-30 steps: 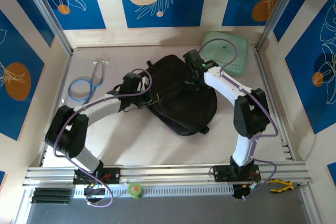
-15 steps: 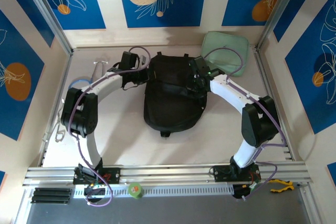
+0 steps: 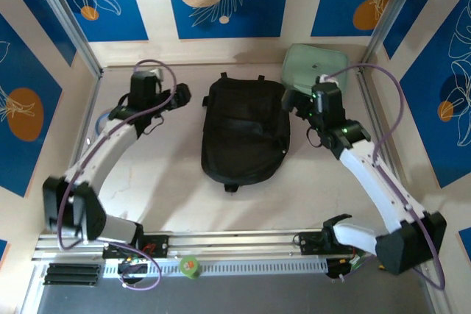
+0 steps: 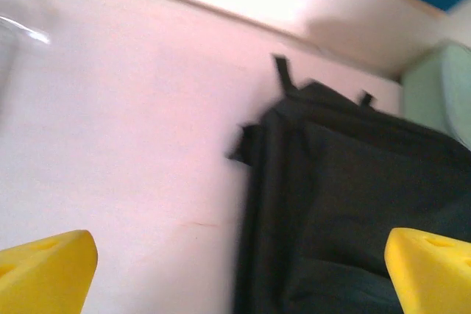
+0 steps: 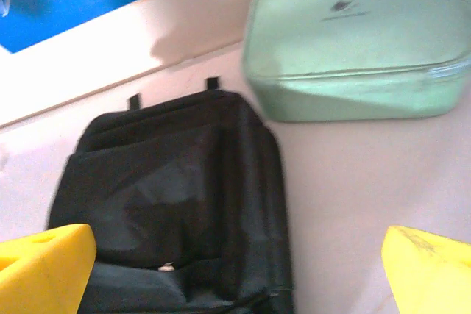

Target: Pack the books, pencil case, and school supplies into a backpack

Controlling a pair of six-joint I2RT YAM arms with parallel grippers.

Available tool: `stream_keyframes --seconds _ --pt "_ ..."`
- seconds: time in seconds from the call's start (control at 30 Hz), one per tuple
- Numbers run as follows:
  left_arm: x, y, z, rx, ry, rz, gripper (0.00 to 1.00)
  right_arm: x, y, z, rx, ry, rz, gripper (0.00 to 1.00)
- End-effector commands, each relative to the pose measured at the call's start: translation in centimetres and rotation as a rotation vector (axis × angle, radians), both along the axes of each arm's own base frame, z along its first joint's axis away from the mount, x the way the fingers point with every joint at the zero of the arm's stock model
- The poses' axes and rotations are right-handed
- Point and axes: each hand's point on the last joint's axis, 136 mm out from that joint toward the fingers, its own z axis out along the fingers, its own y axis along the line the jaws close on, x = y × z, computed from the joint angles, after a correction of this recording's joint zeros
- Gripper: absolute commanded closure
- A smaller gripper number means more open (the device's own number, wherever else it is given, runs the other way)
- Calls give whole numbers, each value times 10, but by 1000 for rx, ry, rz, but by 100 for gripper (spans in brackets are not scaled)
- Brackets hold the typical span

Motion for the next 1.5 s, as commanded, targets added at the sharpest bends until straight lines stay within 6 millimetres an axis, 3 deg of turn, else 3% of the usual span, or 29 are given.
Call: stream_keyframes --seconds 0.0,0.07,0.17,0.4,0.67,0.87,1.0,1.47 --pt "-22 65 -15 207 -29 235 0 -4 -38 -1 -91 -75 -127 1" --pt "-38 89 -19 268 -52 328 0 -10 -59 -15 -108 -61 -196 1" --pt "-62 121 -42 355 -41 433 0 -17 -79 -42 -136 -44 -255 1" --pt "-86 146 -79 465 -141 457 1 -21 -86 -97 -189 -77 -219 1" --pt "-68 121 -113 473 -202 276 1 -12 -67 -129 -259 -148 -48 1" --pt "-49 87 -117 486 -331 71 1 0 -53 -139 -288 -193 65 1" --pt "-41 71 -118 493 -373 -34 0 8 -55 -144 -274 -195 81 1" --pt "-22 80 -148 395 -339 -62 0 35 -42 -164 -286 -224 166 1"
